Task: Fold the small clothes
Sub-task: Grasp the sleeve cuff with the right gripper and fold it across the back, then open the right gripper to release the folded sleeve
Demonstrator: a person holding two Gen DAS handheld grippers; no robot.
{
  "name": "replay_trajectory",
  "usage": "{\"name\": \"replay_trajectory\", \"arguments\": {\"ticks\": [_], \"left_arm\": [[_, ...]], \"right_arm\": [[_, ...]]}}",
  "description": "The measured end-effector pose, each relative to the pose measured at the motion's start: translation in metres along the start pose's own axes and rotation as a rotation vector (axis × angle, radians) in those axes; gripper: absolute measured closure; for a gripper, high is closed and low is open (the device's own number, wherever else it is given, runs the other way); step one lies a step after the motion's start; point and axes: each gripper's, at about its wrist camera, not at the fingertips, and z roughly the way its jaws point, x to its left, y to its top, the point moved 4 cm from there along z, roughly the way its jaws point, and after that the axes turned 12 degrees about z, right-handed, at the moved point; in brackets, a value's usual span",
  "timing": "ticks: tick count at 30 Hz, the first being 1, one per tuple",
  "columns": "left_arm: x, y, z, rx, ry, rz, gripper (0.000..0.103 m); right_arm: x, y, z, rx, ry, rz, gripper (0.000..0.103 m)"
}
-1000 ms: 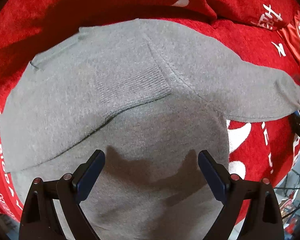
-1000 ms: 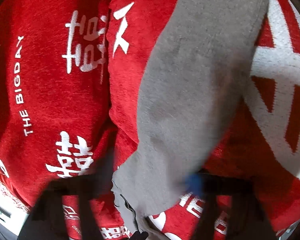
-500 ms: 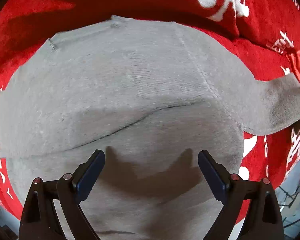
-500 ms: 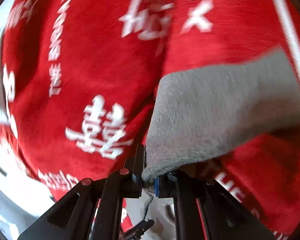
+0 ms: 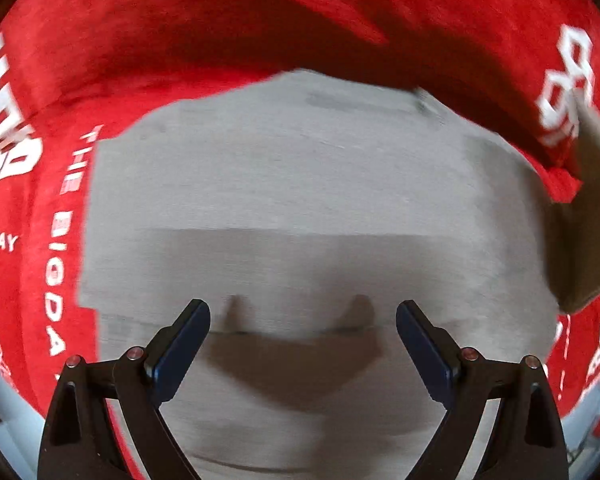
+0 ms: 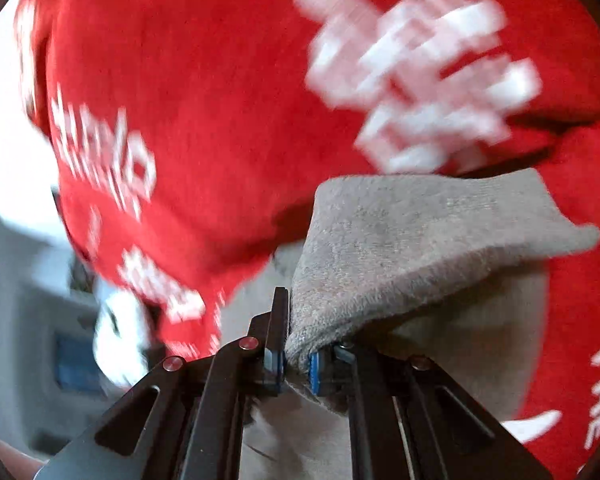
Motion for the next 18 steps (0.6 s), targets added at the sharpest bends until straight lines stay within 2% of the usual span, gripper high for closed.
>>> {"name": "replay_trajectory", "arguments": {"ticks": [3,5,6,8,9,10,14,15,17,18], "left_arm": [[0.028,-0.005,-0.001,-0.011,0.012,-0.052,0.008],[0.046,-0.011,0.000,-0.002,0.004,-0.085,0.008],[0.045,-0.011,0.002,0.002,0.000,-0.091,0.008],[0.039,-0.012,0.010,0.011,-0.010,-0.097,0.008],[0.043,-0.016,0.011,0.010,-0.015,-0.093,0.008],[0.047,-0.017,0.012,0.006,-0.021,-0.089,0.008],[0.059,-0.015,0.008,-0.009,-0.056,-0.105,0.008],[0.063,-0.013,0.005,-0.022,-0.071,-0.114,0.008],[0.066,-0.010,0.001,-0.048,-0.092,-0.122,0.008],[0.070,-0.008,-0.002,-0.060,-0.102,-0.126,0.008]], "right_arm": [[-0.003,-0.022,0.065,0.113,-0.136,0.000,0.089],[-0.020,-0.033,0.092,0.167,-0.208,0.081,0.089],[-0.026,-0.036,0.094,0.172,-0.206,0.121,0.084],[-0.036,-0.040,0.087,0.154,-0.148,0.203,0.067],[-0.039,-0.040,0.080,0.136,-0.114,0.234,0.049],[-0.042,-0.039,0.074,0.119,-0.095,0.252,0.040],[-0.051,-0.024,0.059,0.025,-0.131,0.311,0.040],[-0.052,-0.018,0.056,-0.005,-0.140,0.332,0.040],[-0.052,-0.006,0.052,-0.058,-0.157,0.359,0.063],[-0.048,0.000,0.053,-0.069,-0.160,0.357,0.092]]}}
